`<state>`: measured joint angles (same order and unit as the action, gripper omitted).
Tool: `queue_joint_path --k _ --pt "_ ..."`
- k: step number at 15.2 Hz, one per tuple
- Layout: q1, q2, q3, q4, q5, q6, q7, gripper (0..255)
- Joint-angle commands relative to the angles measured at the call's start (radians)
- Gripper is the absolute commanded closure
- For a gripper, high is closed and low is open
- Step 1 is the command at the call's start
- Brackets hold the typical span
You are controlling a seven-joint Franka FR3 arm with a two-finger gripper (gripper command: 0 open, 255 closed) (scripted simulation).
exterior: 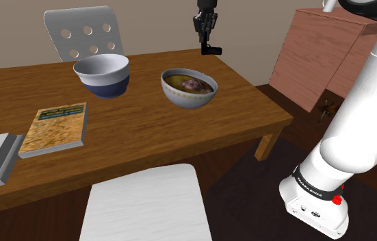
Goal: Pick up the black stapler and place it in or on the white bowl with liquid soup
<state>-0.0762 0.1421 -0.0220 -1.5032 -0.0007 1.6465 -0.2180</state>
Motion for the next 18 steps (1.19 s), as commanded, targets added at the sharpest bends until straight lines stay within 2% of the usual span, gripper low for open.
queue_joint_path --k 1,13,14,18 --pt "0.0 0.005 0.0 0.034 0.0 -0.029 -0.001 255" --pt "-0.002 0.071 -0.001 0.29 0.002 -0.22 -0.002 255" --pt "-0.002 0.072 -0.001 0.296 0.002 -0.224 -0.002 255" --pt "0.05 -0.016 0.033 0.187 -0.005 -0.203 0.081 255"
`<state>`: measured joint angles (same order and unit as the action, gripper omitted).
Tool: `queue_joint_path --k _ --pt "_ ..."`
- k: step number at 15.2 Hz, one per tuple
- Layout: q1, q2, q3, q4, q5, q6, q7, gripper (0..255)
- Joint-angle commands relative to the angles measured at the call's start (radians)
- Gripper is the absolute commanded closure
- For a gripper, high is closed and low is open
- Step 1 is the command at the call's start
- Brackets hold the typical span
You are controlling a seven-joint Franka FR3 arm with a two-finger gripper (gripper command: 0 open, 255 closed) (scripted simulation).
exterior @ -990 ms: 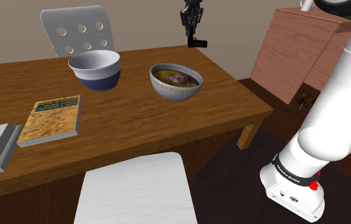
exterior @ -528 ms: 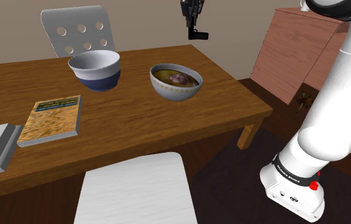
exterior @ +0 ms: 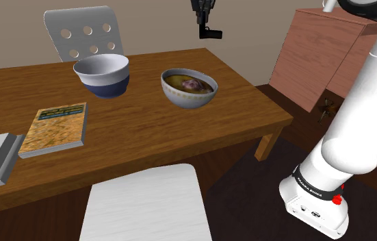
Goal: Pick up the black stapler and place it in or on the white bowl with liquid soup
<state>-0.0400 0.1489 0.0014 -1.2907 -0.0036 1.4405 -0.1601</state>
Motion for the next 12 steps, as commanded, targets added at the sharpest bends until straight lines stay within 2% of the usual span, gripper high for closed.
queue_joint_path --k 1,6,12 --pt "0.026 -0.041 0.018 -0.048 -0.002 0.006 0.045 255" --pt "0.086 -0.115 0.069 -0.129 -0.003 0.013 0.155 255" --pt "0.156 -0.167 0.137 -0.177 0.002 0.009 0.294 255"
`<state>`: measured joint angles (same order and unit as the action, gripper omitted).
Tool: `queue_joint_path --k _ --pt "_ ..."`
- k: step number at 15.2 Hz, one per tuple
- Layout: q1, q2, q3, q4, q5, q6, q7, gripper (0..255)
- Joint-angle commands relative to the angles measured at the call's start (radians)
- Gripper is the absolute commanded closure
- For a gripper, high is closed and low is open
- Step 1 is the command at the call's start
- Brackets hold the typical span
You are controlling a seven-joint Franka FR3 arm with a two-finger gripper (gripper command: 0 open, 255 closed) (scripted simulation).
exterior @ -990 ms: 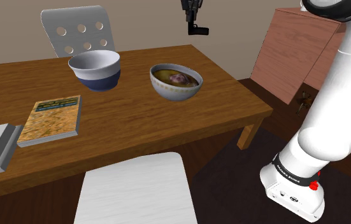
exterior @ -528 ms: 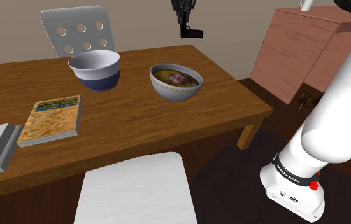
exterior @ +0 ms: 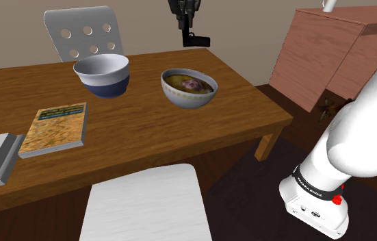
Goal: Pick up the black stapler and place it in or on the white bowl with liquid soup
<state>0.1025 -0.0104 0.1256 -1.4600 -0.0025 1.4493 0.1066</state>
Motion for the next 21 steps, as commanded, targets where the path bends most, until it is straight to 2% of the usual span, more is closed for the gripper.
queue_joint_path --k 1,5,21 --pt "0.025 -0.013 0.025 -0.01 0.002 -0.002 0.051 255" --pt "0.076 -0.021 0.08 -0.008 0.005 -0.013 0.158 255" --pt "0.073 -0.086 0.076 -0.304 0.018 0.219 0.148 255"
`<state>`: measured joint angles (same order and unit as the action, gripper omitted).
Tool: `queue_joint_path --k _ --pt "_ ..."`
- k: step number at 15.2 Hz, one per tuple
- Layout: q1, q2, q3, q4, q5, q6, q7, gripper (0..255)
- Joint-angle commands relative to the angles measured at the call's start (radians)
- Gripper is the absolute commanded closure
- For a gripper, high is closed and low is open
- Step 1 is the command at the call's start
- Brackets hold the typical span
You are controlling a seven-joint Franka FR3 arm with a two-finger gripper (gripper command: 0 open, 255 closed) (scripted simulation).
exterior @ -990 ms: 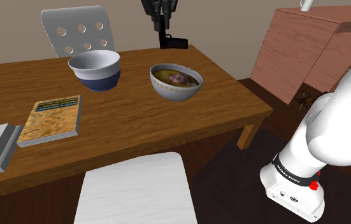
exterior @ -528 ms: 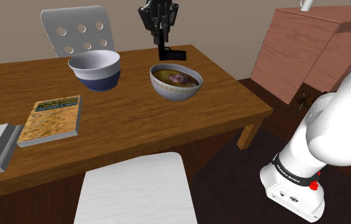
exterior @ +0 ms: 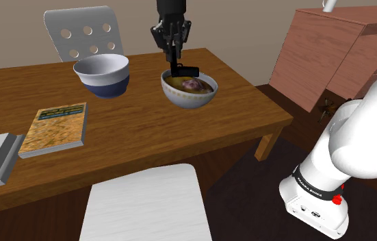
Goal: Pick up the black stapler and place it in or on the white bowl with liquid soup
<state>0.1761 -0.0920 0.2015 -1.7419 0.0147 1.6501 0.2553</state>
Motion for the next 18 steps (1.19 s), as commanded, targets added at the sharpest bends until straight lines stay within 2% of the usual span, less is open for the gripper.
queue_joint_path --k 1,9,10,15,18 --pt "0.0 -0.007 0.0 -0.042 0.001 0.036 -0.001 255" --pt "0.0 -0.007 0.0 -0.042 0.001 0.036 -0.001 255" --pt "0.0 -0.008 0.0 -0.043 0.001 0.036 0.0 0" --pt "0.0 -0.007 0.0 -0.042 0.001 0.036 -0.001 0" --pt "0.0 0.012 0.001 0.082 -0.003 -0.069 0.002 0"
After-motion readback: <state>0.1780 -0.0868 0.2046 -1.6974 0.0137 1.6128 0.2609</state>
